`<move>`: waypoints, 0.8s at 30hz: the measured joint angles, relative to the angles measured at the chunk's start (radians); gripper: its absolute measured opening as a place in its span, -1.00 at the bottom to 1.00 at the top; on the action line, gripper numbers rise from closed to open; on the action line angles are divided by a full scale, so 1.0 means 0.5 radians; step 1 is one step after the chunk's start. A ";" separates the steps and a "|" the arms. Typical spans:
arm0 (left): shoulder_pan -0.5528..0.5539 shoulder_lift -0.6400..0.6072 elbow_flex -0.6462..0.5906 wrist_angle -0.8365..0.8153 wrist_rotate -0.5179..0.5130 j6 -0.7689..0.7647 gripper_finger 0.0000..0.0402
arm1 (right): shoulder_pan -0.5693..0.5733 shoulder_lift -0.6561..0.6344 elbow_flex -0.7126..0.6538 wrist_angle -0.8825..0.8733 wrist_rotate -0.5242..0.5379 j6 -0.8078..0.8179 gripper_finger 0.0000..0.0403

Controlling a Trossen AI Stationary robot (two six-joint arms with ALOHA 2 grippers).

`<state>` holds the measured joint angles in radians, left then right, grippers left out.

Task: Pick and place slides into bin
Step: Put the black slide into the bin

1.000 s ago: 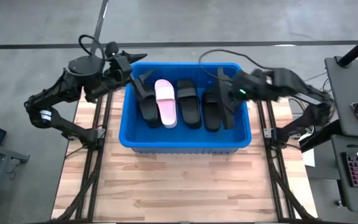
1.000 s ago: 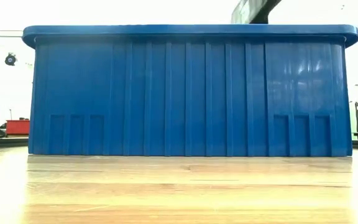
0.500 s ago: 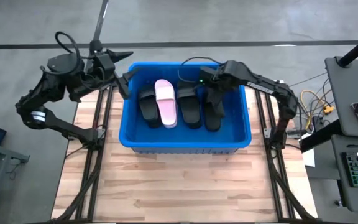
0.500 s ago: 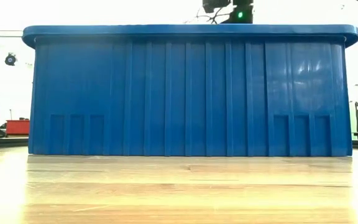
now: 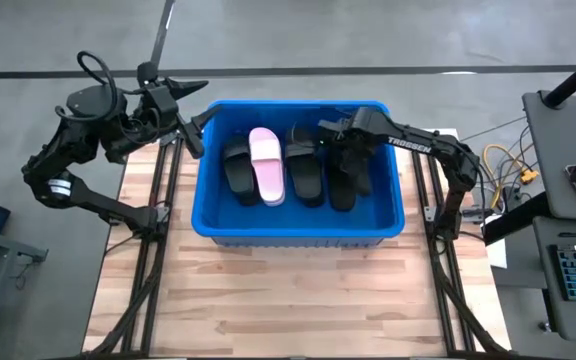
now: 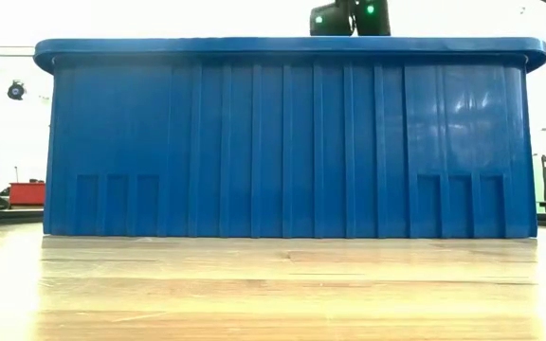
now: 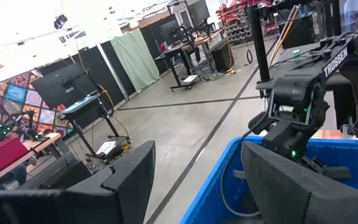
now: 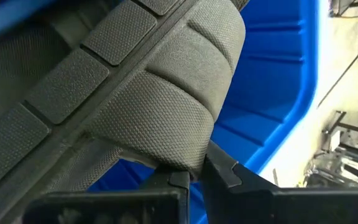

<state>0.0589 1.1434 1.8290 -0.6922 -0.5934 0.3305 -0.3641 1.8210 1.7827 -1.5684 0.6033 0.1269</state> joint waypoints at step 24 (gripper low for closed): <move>0.000 0.061 -0.007 -0.017 0.001 -0.001 0.11 | -0.090 0.488 -0.050 0.059 0.135 0.186 -0.94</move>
<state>0.0589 1.1740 1.8256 -0.7006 -0.5930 0.3302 -0.4091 2.0652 1.7575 -1.5391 0.6710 0.2198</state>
